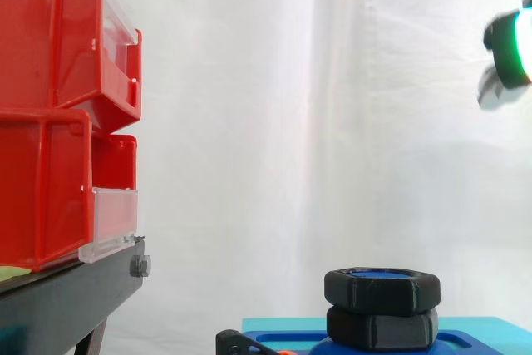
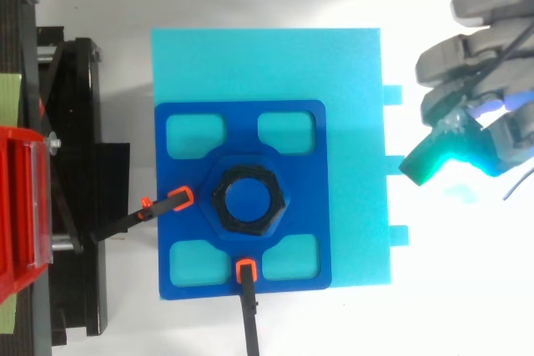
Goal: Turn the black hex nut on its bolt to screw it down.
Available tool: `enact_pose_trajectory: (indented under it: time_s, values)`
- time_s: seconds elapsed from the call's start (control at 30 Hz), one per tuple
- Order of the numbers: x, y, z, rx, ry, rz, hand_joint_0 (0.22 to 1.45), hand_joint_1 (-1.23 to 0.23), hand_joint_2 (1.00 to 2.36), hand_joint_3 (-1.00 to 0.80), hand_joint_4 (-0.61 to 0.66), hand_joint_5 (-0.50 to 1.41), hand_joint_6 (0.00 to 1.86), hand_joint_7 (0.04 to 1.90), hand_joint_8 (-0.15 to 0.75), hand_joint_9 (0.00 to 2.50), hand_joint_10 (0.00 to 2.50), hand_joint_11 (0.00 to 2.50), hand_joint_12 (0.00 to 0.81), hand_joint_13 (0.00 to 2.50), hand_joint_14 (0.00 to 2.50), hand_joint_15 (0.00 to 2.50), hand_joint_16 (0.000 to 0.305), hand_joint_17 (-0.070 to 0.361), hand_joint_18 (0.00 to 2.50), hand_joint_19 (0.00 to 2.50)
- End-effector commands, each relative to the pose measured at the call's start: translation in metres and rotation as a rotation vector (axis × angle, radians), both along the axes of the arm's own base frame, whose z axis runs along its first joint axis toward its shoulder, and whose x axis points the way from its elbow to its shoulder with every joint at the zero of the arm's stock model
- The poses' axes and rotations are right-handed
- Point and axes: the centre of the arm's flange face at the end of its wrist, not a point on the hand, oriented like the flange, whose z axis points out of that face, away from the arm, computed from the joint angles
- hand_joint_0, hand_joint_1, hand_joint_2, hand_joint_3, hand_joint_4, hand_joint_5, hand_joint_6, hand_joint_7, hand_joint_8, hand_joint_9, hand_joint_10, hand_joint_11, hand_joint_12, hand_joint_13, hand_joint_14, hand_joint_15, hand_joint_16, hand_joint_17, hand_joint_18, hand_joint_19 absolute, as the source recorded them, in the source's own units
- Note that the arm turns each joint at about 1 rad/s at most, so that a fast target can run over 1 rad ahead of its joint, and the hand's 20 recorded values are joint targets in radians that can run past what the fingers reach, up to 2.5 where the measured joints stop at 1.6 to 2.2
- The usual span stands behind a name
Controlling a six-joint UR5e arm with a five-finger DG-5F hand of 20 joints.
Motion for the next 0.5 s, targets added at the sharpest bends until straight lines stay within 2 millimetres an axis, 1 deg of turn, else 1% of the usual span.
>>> enact_pose_trajectory:
  time_s: [0.0, 0.1, 0.2, 0.47]
  values:
    - [-0.002, -0.005, -0.007, 0.342, 0.03, -0.019, 0.43, -0.47, 1.0, -0.5, 0.09, -0.2, 0.5, 0.94, 0.21, 0.57, 0.01, 0.37, 0.288, 0.52, 0.01, 0.32, 0.034, 0.076, 0.24, 0.31]
    - [-0.003, -0.012, -0.009, 0.451, 0.029, -0.099, 0.44, -0.47, 1.0, -0.5, 0.09, -0.21, 0.5, 0.93, 0.211, 0.57, 0.01, 0.36, 0.289, 0.52, 0.01, 0.33, 0.034, 0.077, 0.25, 0.31]
    - [-0.004, -0.016, -0.01, 0.484, 0.027, -0.141, 0.44, -0.47, 1.0, -0.5, 0.09, -0.21, 0.5, 0.93, 0.21, 0.57, 0.01, 0.36, 0.289, 0.52, 0.01, 0.33, 0.034, 0.076, 0.25, 0.32]
    - [-0.005, -0.016, -0.011, 0.484, 0.035, -0.153, 0.45, -0.47, 1.0, -0.5, 0.09, -0.21, 0.5, 0.93, 0.212, 0.56, 0.01, 0.36, 0.303, 0.51, 0.01, 0.34, 0.035, 0.078, 0.26, 0.32]
